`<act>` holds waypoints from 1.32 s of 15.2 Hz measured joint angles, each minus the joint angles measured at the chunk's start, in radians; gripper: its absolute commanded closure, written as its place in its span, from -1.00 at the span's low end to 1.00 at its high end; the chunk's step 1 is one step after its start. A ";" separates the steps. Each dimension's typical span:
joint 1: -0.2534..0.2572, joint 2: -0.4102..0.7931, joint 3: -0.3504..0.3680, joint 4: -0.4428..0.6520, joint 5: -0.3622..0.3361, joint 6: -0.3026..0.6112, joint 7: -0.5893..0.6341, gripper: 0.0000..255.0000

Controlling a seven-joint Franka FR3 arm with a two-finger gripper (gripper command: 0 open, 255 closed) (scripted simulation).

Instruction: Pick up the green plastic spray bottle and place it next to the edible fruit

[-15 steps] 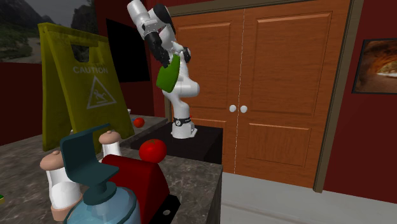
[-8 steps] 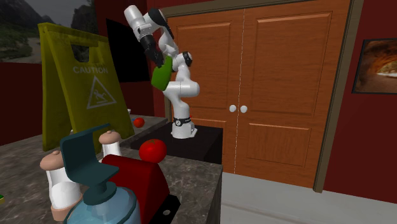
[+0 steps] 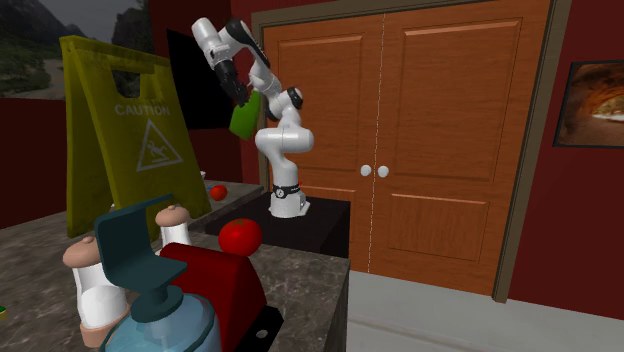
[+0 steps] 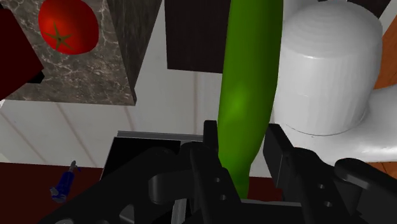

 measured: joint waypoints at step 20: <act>0.123 -0.076 -0.210 0.550 -0.453 -0.479 -0.353 1.00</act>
